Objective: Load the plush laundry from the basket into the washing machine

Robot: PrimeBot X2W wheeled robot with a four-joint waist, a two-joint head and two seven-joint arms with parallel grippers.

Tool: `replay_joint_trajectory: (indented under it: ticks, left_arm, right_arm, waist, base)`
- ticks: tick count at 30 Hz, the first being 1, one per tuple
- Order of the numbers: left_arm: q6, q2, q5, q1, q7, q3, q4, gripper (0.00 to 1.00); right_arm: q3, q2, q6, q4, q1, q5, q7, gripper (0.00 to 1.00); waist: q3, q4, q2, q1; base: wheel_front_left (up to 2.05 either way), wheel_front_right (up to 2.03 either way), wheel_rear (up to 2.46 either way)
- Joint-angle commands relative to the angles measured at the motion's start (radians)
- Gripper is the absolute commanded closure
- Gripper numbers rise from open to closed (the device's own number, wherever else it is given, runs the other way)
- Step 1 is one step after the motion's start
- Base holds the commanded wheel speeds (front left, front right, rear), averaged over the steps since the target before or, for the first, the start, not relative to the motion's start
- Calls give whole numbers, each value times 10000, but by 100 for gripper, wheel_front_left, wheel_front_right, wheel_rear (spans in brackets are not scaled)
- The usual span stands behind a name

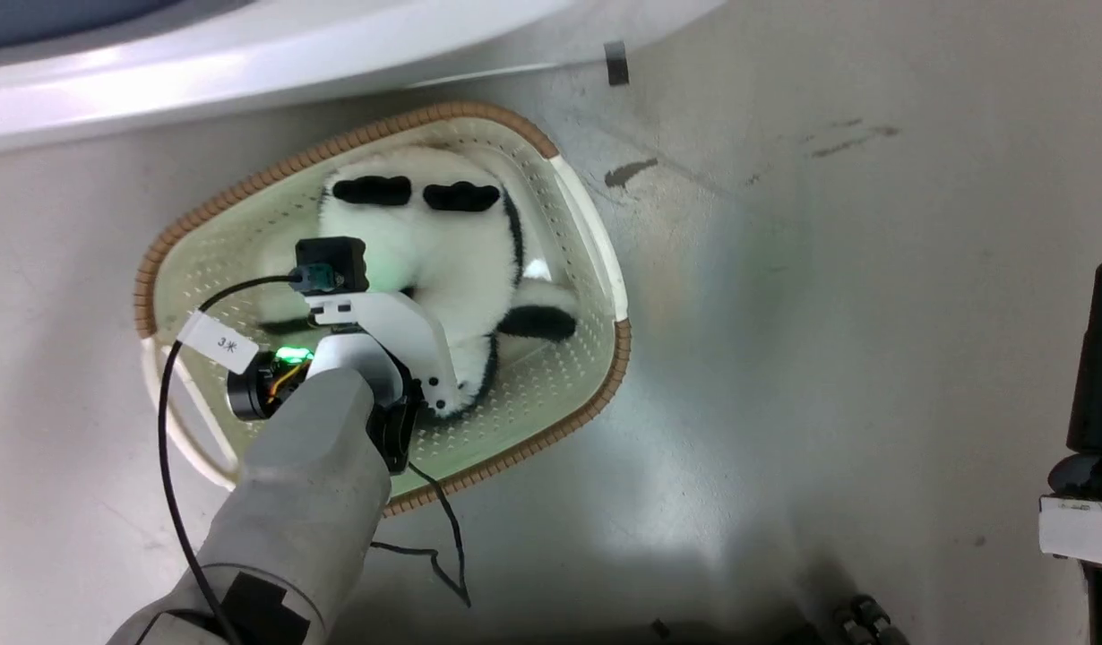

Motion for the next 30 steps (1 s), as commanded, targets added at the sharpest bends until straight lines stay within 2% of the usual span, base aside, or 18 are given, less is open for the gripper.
replay_joint_trajectory:
  ticks: [1,17,30]
  left_arm:
    - [-128,-9,-124,154,-99,-11,-21,100]
    - [-678,-23,-1252,1697,-499,-613,-1009,100]
    - [-467,-23,-1722,2962,-994,-865,-1794,100]
  right_arm:
    - [26,-53,-9,1,-225,-65,39,0]
    - [413,-286,-9,595,-551,-274,337,0]
    - [640,-253,-9,1270,-406,-296,408,0]
  waist:
    - [-274,141,0,0]
    - [-2545,835,0,0]
    - [-4476,1439,0,0]
  base:
    - [0,0,0]
    - [0,0,0]
    - [0,0,0]
